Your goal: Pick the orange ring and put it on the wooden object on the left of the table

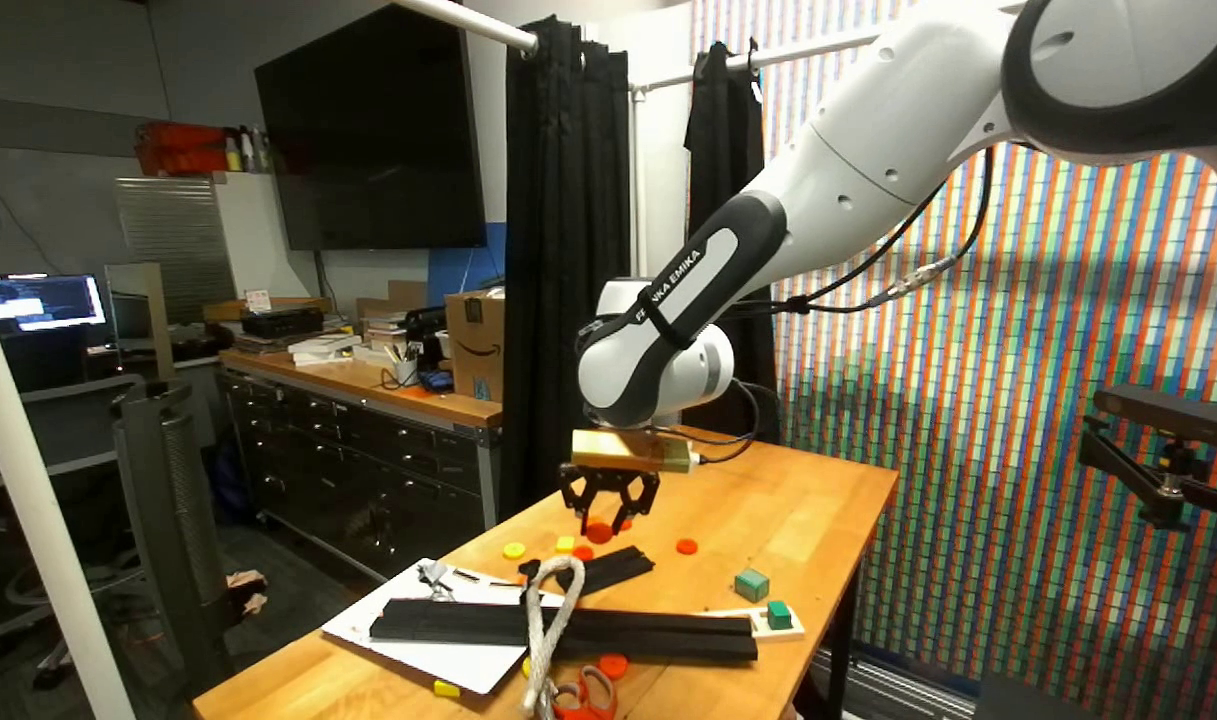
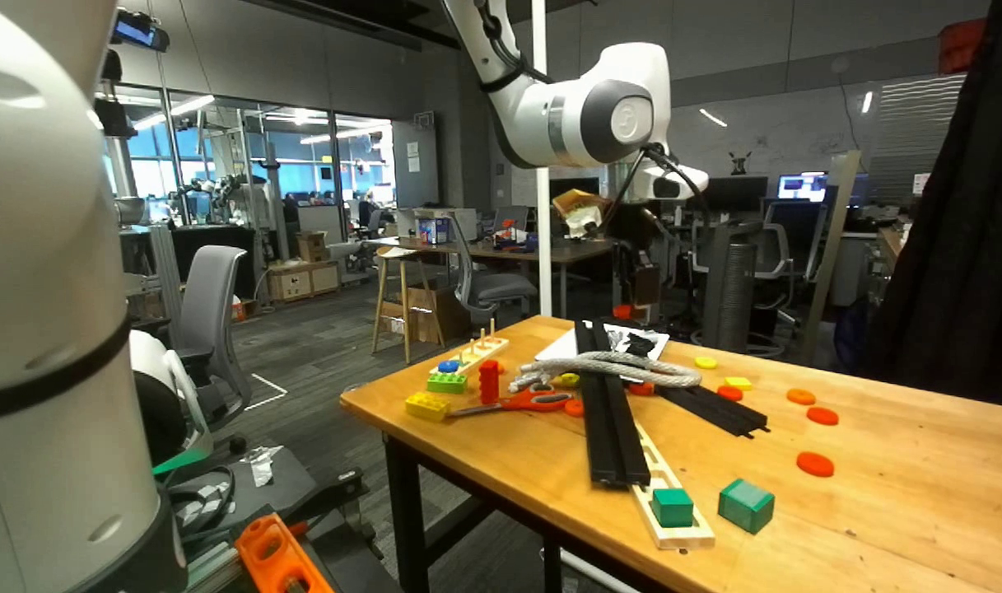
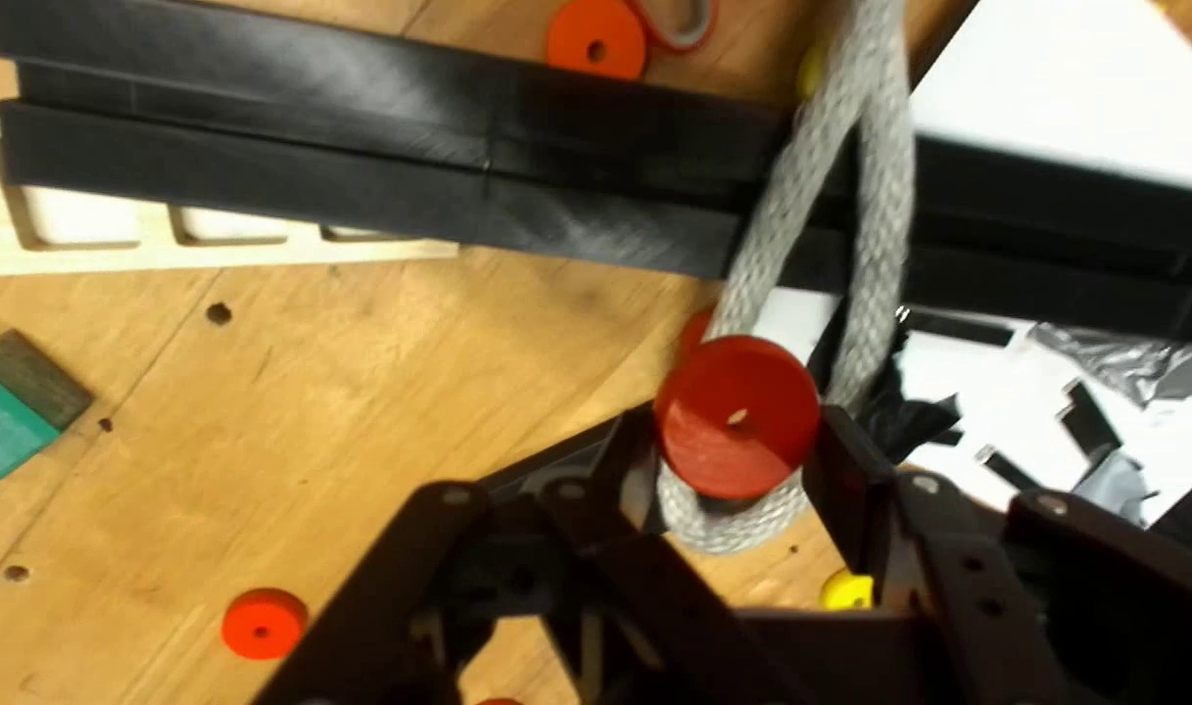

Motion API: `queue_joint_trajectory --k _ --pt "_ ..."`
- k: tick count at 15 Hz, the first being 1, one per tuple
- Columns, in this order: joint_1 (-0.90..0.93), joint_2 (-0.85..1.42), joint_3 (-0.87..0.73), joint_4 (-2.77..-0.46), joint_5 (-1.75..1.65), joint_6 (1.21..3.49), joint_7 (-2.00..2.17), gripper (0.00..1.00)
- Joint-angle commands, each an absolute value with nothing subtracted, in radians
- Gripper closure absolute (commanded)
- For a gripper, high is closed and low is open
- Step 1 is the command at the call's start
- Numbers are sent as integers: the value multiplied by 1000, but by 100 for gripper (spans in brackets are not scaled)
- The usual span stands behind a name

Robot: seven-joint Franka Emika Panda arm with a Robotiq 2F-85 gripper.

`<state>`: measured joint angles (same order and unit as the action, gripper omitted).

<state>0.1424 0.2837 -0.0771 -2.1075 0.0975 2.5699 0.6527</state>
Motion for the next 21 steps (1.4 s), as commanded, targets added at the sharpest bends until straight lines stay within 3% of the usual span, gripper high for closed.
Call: queue_joint_trajectory --k 1,10,21 --pt "160 259 -18 -2098 97 2534 631 81" --pt "197 352 109 -2005 148 2529 573 81" --pt "274 533 126 -1755 139 2375 554 81"
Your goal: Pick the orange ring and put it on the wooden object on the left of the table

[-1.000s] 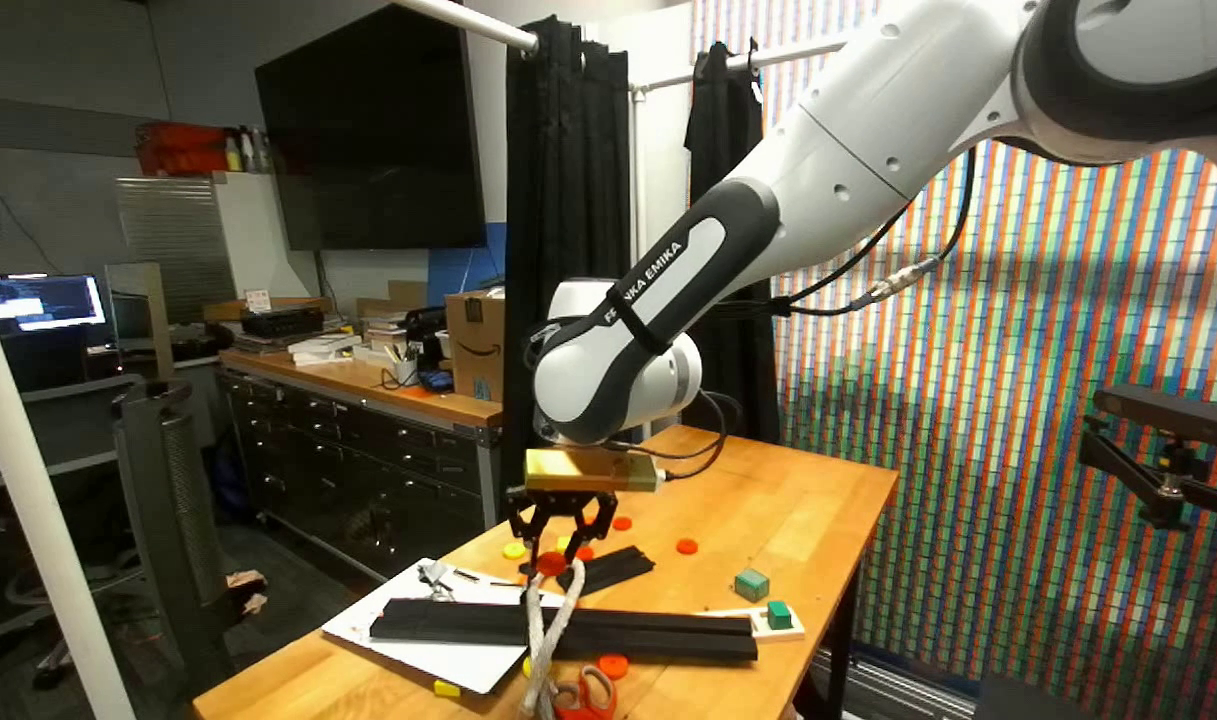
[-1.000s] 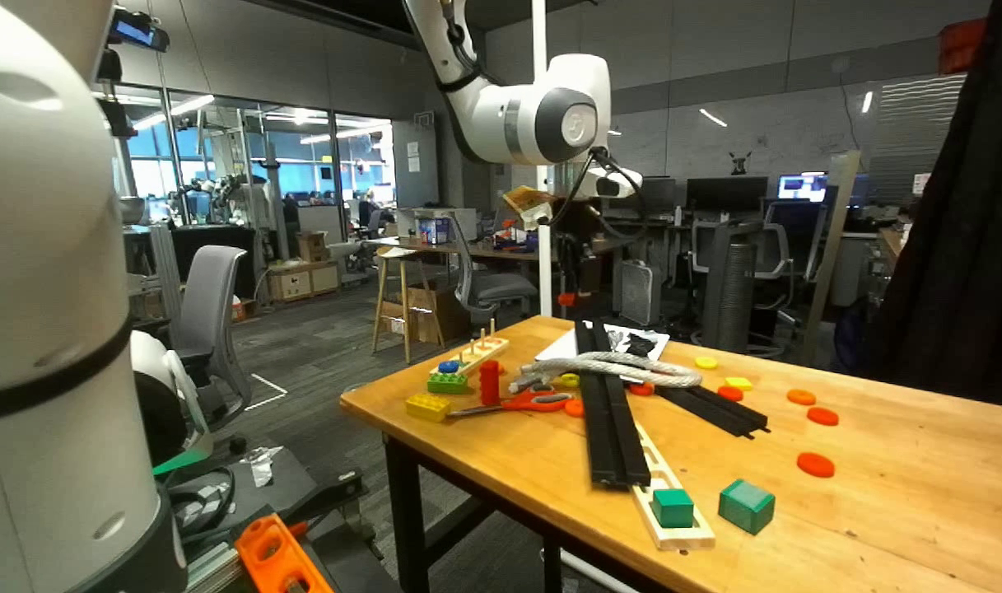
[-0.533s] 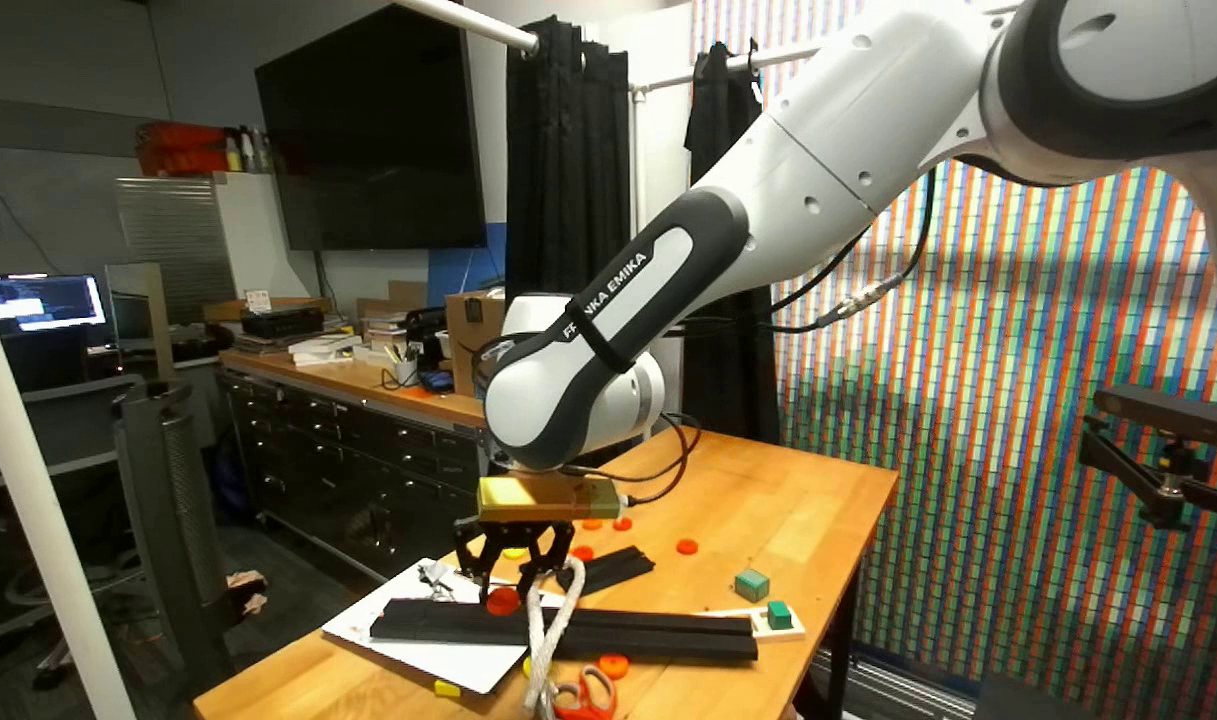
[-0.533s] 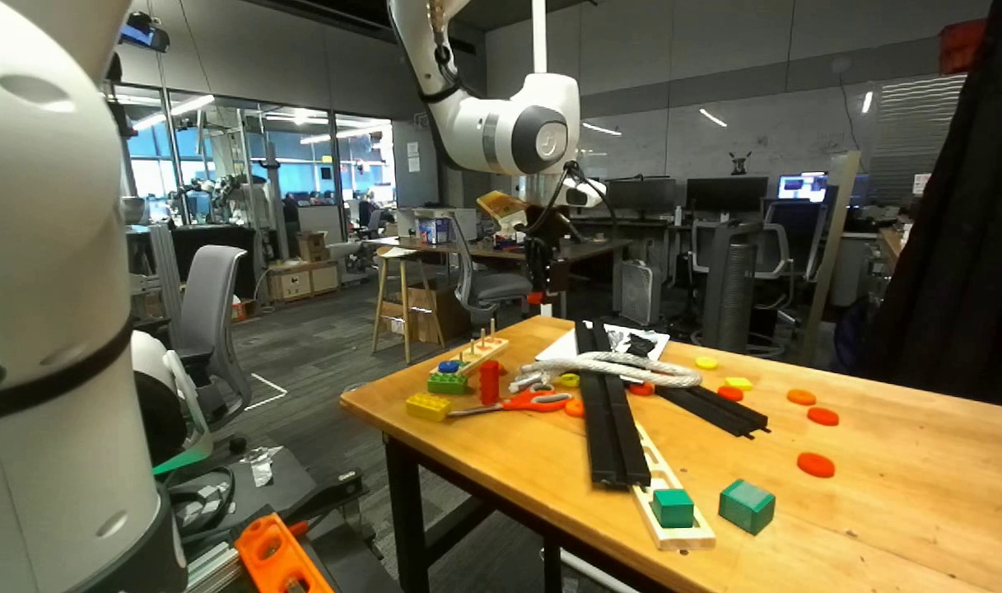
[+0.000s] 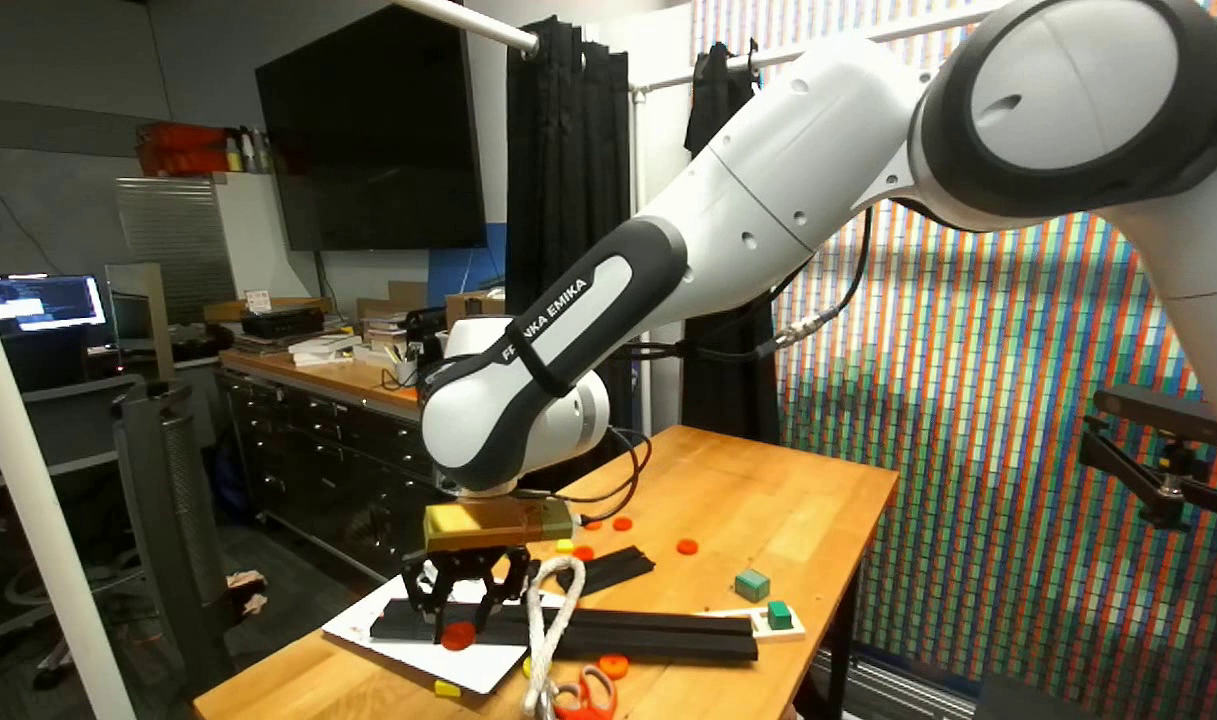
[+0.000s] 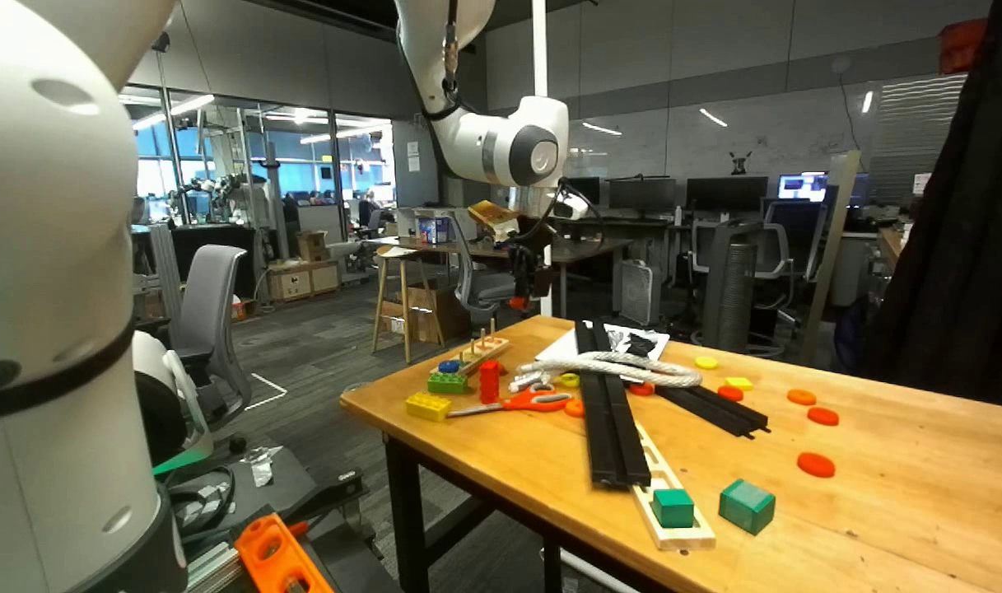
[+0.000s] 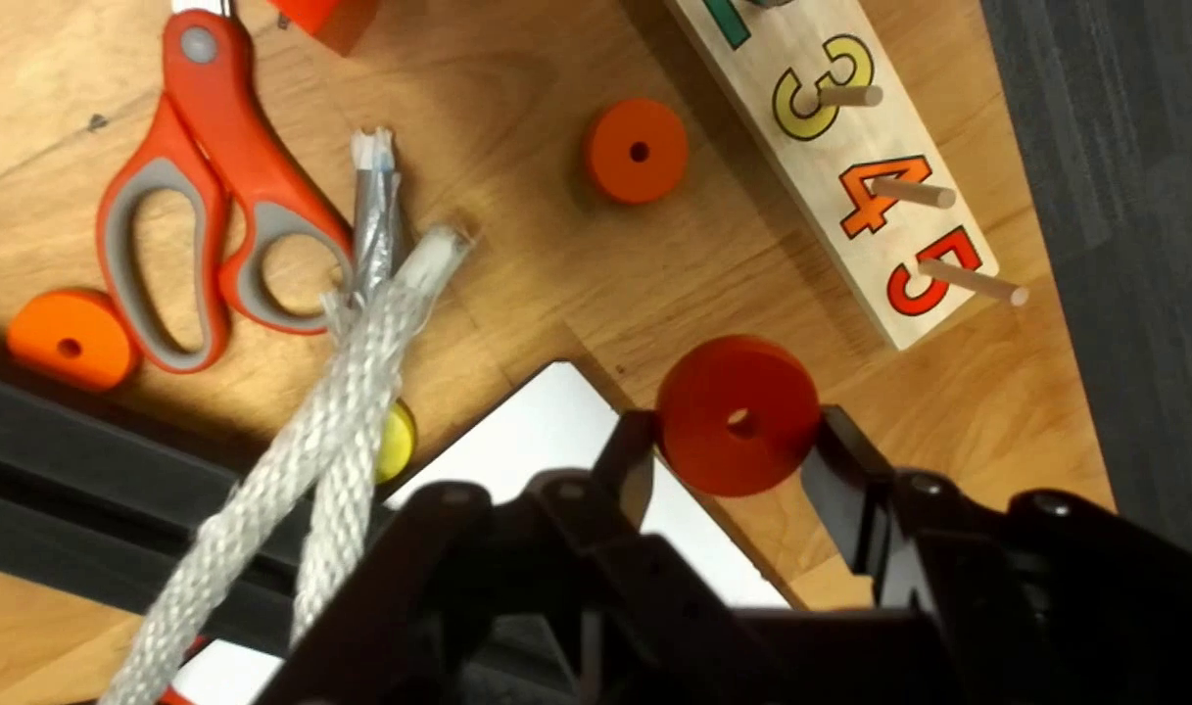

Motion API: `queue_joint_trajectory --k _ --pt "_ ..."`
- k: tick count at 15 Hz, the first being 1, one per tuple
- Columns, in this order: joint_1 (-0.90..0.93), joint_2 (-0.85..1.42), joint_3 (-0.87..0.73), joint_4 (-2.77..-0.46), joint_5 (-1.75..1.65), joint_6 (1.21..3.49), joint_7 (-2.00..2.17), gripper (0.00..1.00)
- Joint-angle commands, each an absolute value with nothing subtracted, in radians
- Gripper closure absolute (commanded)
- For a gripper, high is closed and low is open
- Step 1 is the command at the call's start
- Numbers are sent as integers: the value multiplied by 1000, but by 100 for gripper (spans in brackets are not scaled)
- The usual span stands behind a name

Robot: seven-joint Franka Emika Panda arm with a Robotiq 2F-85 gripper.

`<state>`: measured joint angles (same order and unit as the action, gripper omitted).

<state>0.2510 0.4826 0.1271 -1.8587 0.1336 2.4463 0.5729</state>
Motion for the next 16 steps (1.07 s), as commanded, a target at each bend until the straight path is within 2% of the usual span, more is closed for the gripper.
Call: queue_joint_trajectory --k 1,8,16 --pt "281 544 126 -1732 138 2356 553 81" --pt "314 609 154 -1612 157 2244 512 81" --pt "326 634 218 -1614 218 2240 409 81"
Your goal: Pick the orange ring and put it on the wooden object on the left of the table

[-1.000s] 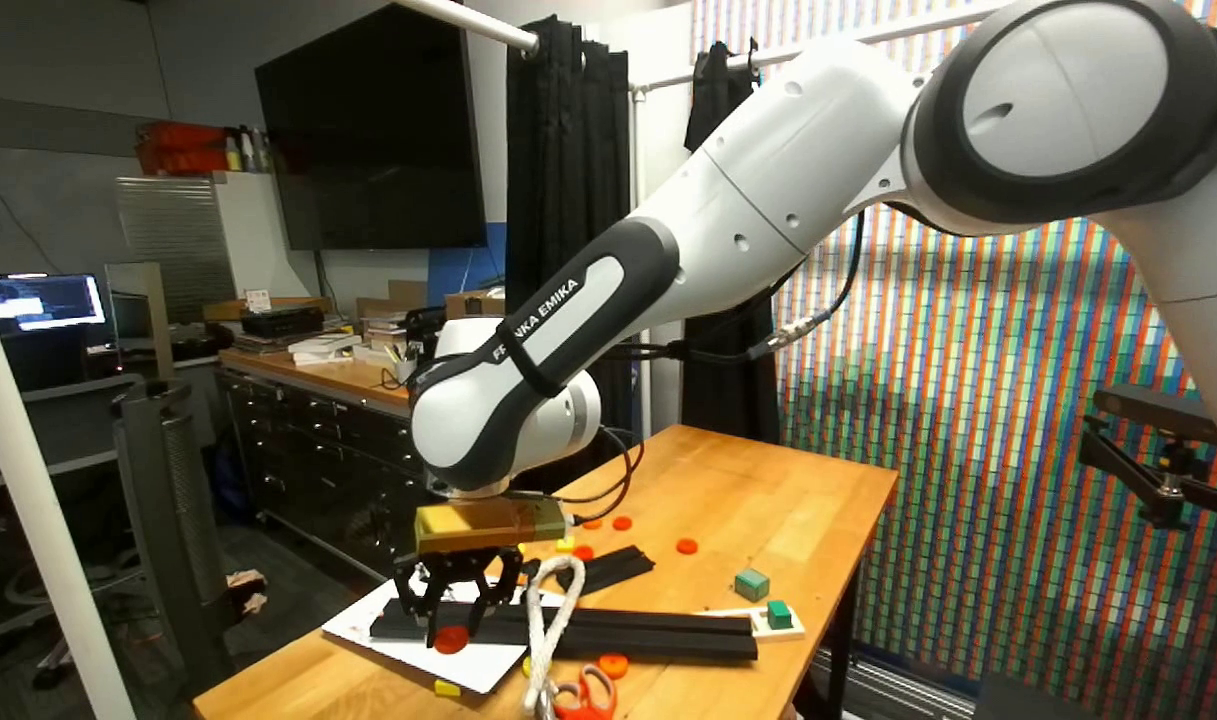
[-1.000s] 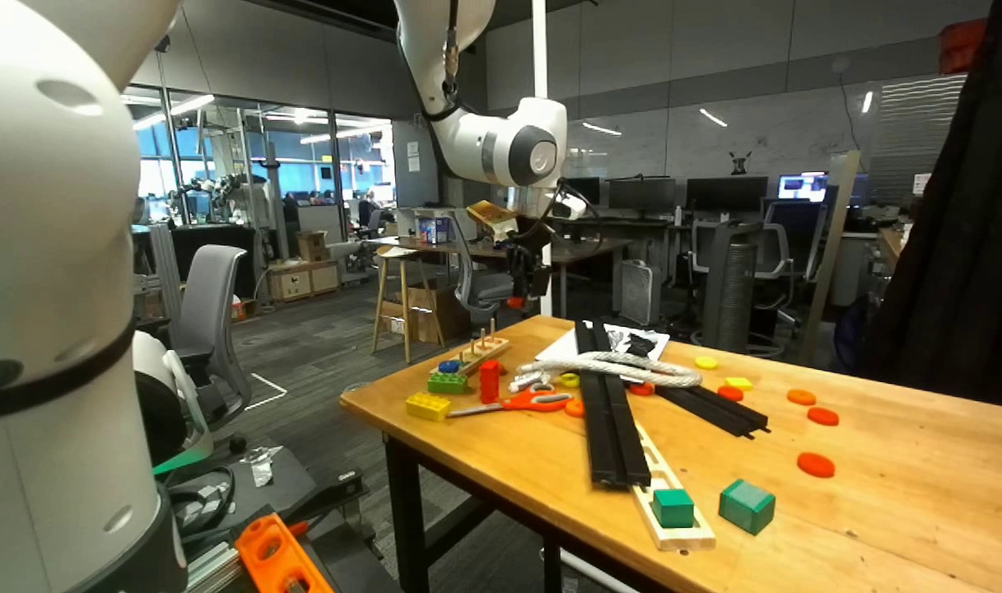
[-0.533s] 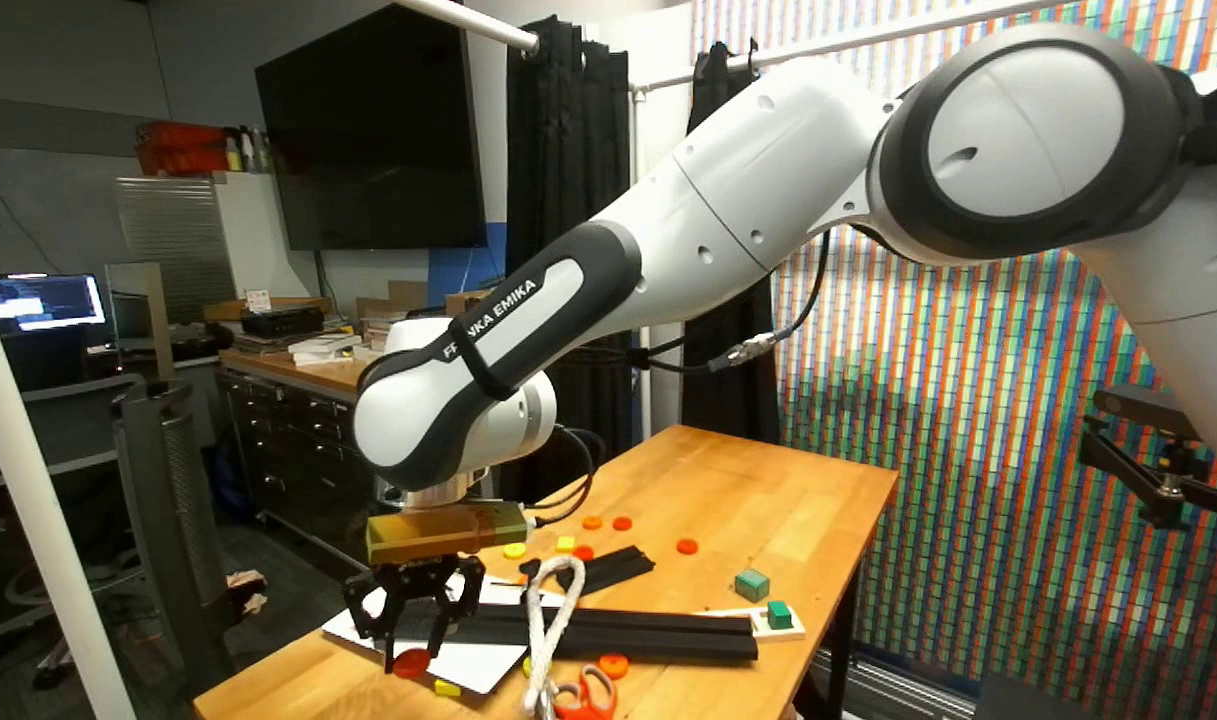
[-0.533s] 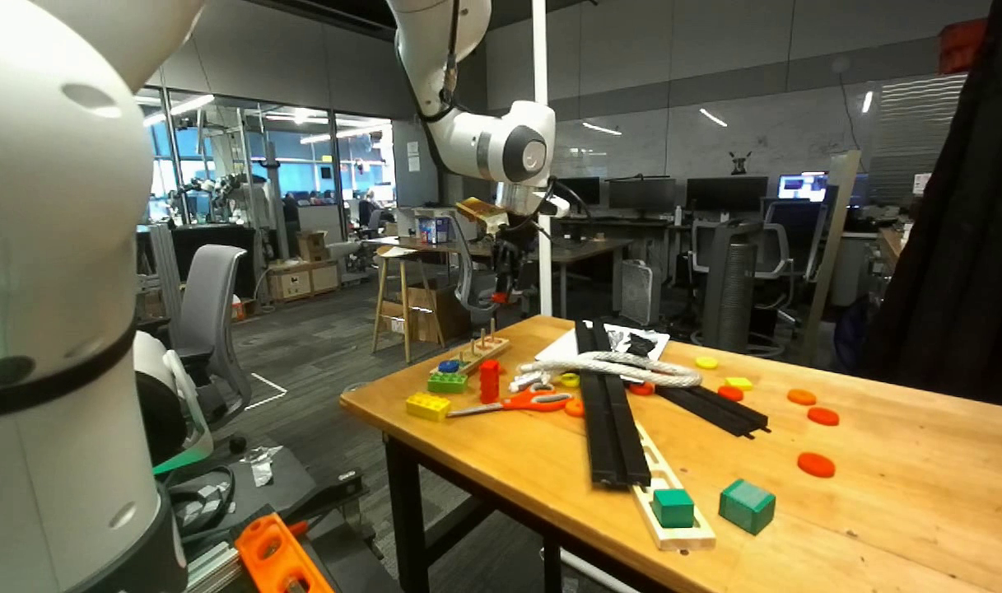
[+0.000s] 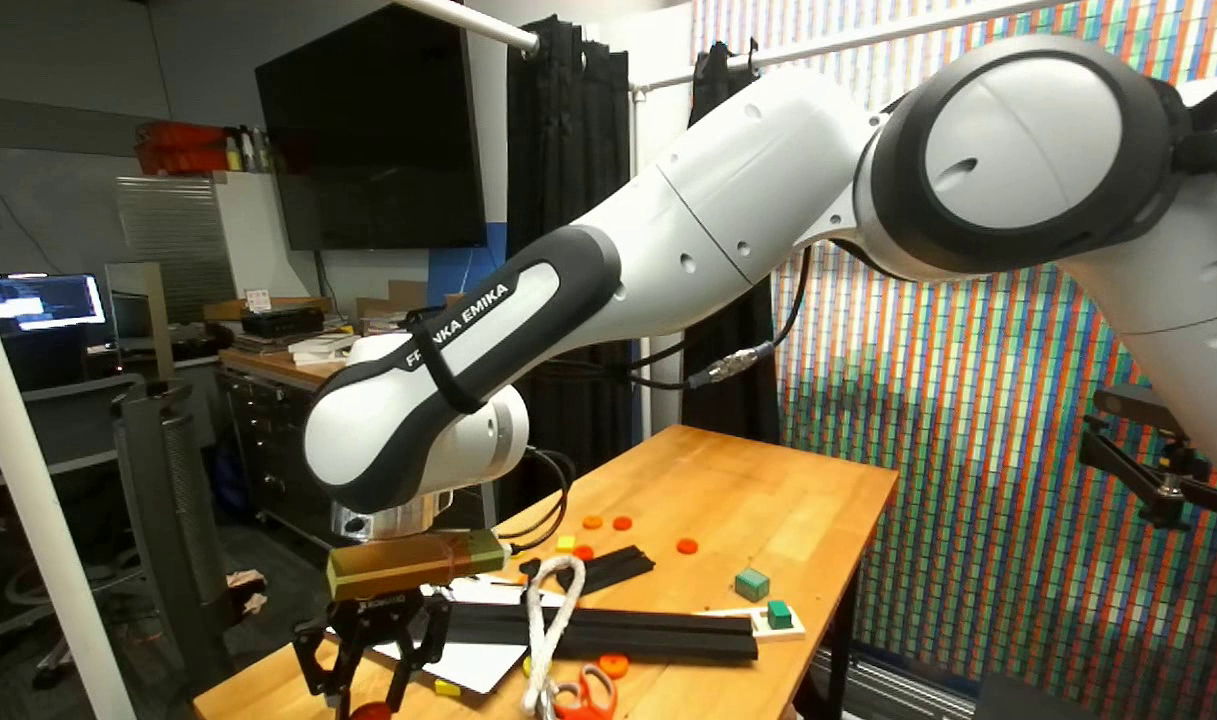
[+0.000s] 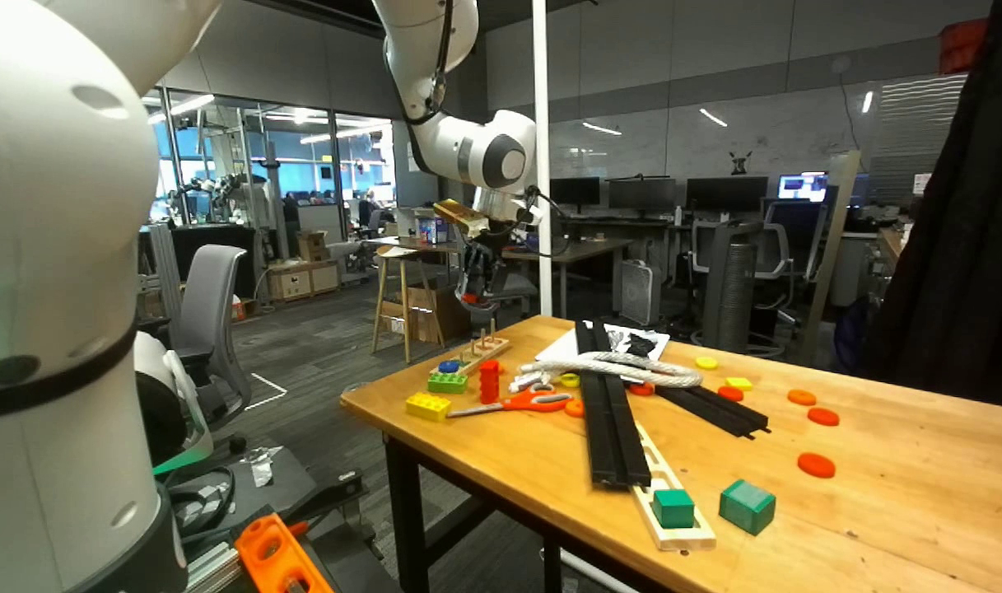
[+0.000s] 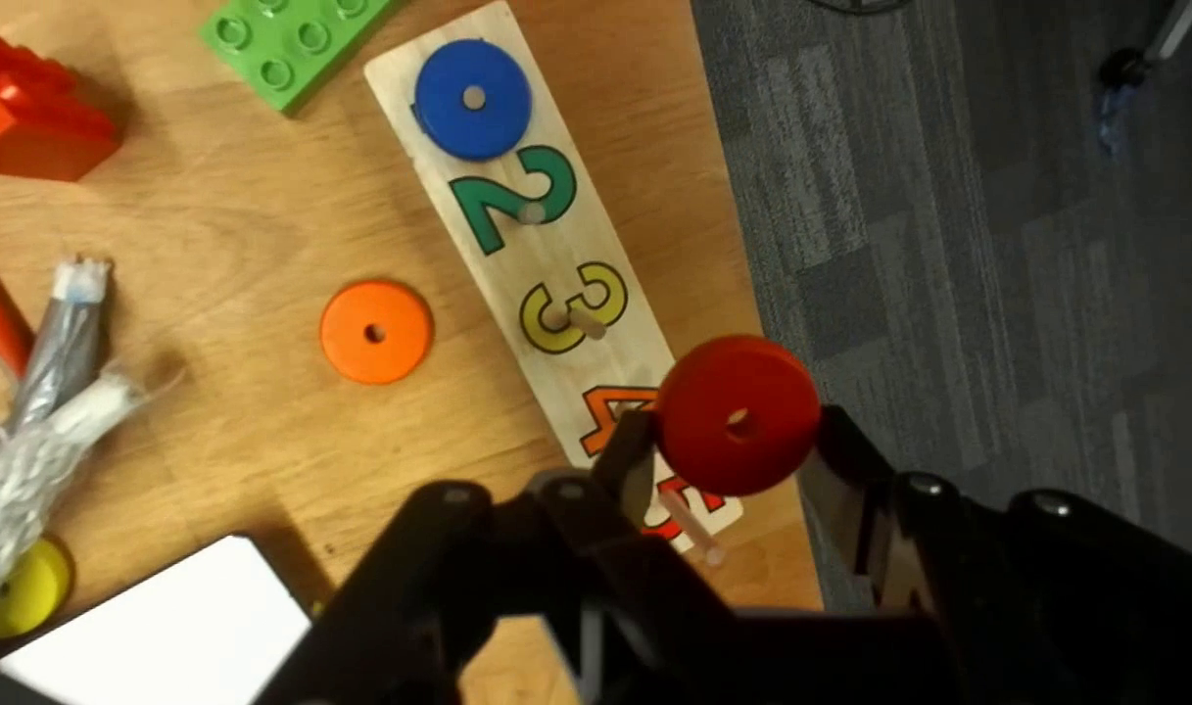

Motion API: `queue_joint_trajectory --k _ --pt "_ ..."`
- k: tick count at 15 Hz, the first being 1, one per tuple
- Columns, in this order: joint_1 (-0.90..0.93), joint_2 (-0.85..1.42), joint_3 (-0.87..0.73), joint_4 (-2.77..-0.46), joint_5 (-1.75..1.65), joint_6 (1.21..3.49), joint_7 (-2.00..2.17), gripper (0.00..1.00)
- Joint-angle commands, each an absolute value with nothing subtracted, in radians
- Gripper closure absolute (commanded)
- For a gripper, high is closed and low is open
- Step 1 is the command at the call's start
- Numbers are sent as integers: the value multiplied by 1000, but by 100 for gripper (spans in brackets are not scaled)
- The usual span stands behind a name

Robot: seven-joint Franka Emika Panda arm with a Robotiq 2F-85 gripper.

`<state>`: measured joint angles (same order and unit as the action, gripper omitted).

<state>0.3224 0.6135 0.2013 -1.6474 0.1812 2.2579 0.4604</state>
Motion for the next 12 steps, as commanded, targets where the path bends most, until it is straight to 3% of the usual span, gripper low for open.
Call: queue_joint_trajectory --k 1,12 --pt "325 636 225 -1617 227 2246 394 81" --pt "387 676 165 -1696 179 2454 431 81"
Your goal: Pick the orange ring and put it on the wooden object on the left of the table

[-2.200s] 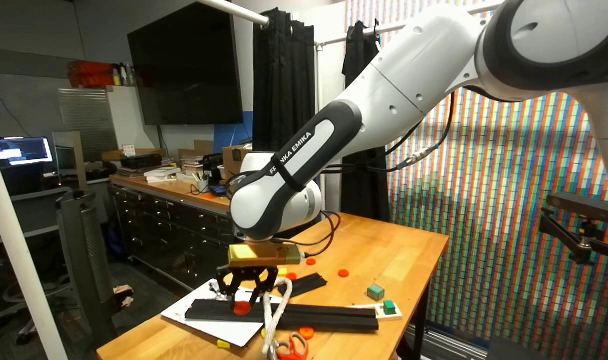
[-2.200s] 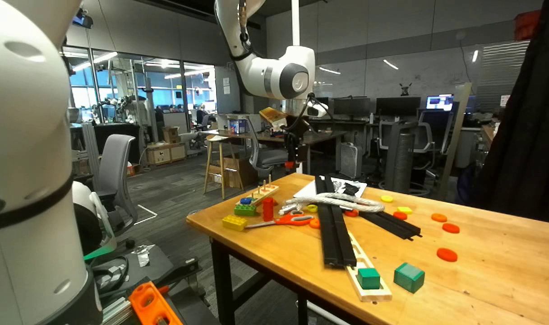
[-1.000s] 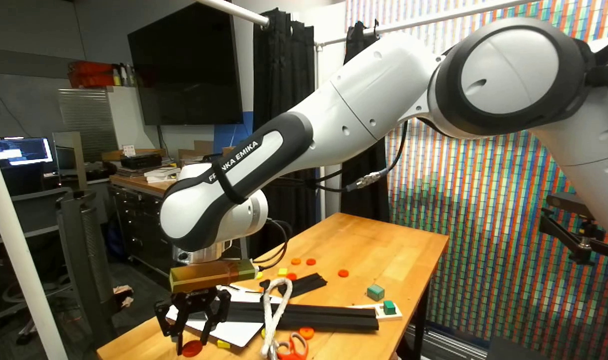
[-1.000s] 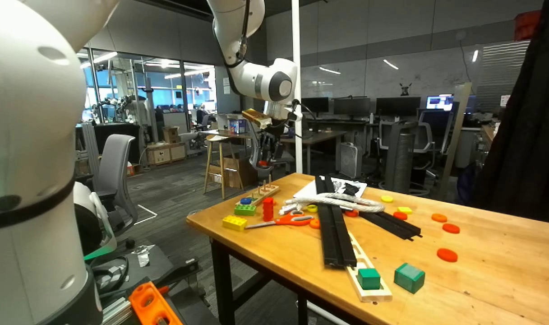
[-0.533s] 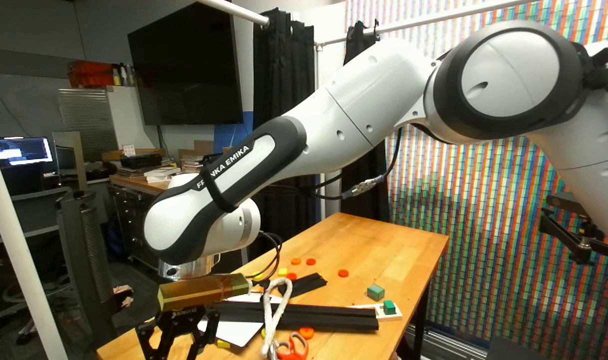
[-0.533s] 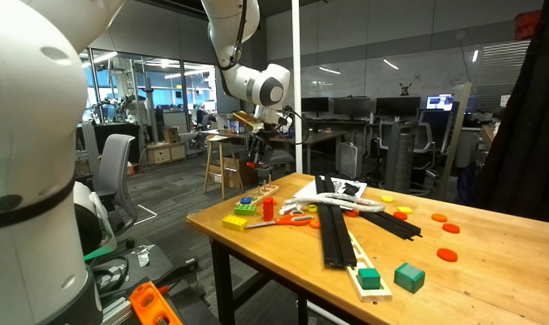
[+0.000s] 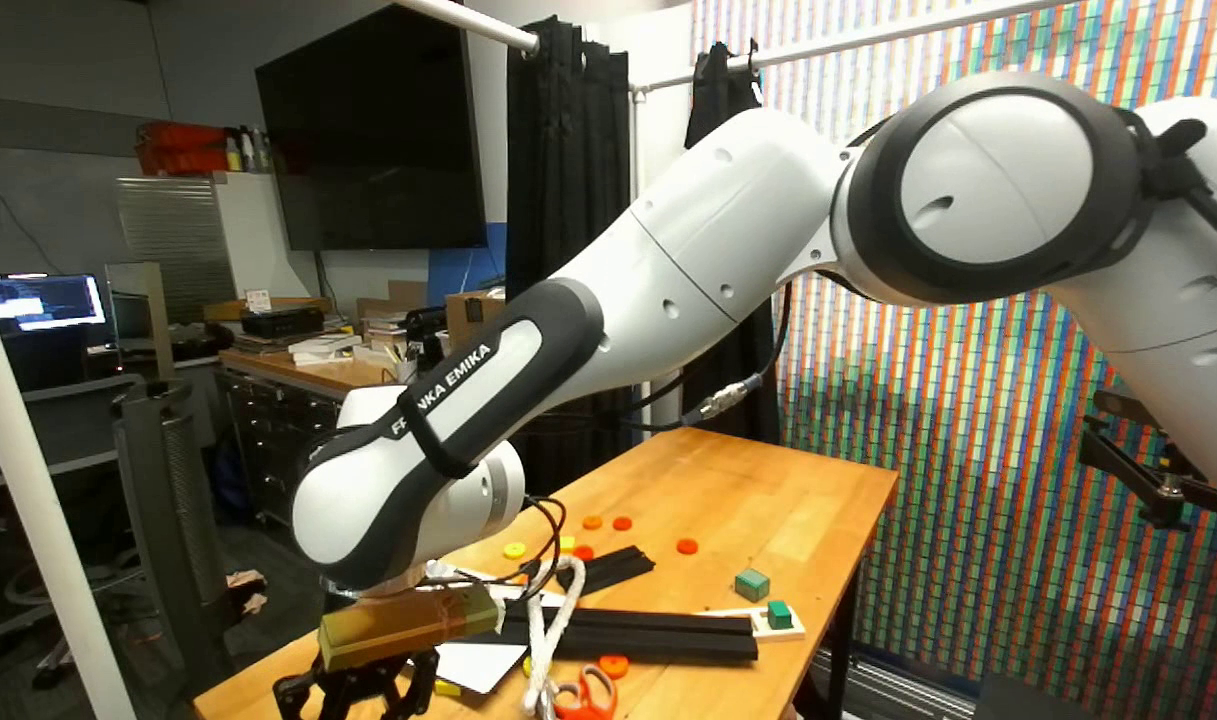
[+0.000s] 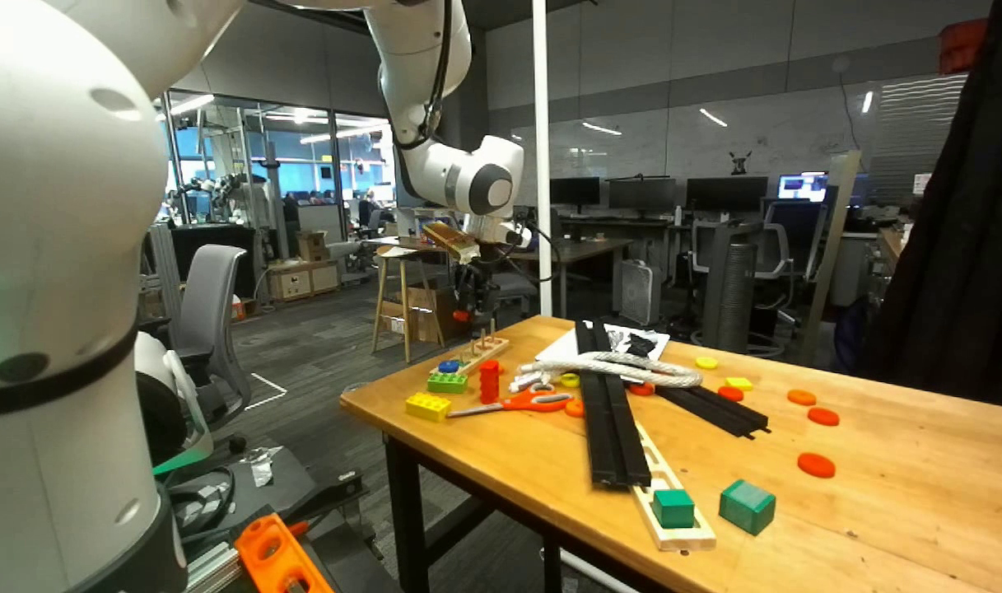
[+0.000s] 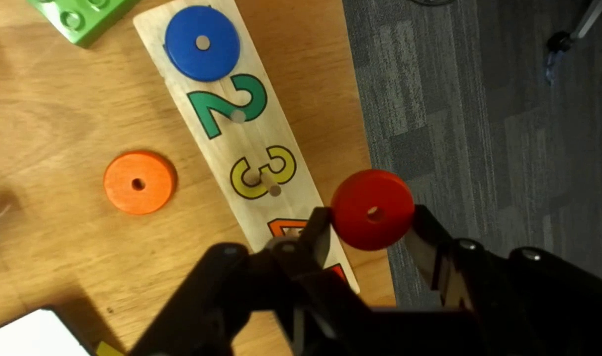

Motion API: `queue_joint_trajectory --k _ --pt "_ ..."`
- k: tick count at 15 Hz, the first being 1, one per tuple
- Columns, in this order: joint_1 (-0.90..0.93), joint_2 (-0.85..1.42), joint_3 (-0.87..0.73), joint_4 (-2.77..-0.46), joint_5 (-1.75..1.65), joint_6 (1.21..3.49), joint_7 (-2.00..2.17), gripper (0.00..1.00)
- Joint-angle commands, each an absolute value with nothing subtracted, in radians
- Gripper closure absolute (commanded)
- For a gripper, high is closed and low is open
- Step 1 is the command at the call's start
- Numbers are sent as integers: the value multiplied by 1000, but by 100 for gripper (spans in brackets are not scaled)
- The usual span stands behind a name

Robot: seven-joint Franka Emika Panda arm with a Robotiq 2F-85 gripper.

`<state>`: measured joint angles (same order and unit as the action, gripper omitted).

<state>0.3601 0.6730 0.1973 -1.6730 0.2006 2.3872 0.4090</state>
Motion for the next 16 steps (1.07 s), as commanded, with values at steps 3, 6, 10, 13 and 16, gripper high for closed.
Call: queue_joint_trajectory --k 3,6,10,13,16 --pt "394 678 142 -1722 173 2493 440 81" --pt "398 672 130 -1744 167 2505 443 81" --pt "399 664 127 -1766 159 2516 448 81" --pt "400 659 128 -1777 159 2523 450 81" --pt "401 650 127 -1791 160 2531 454 81"
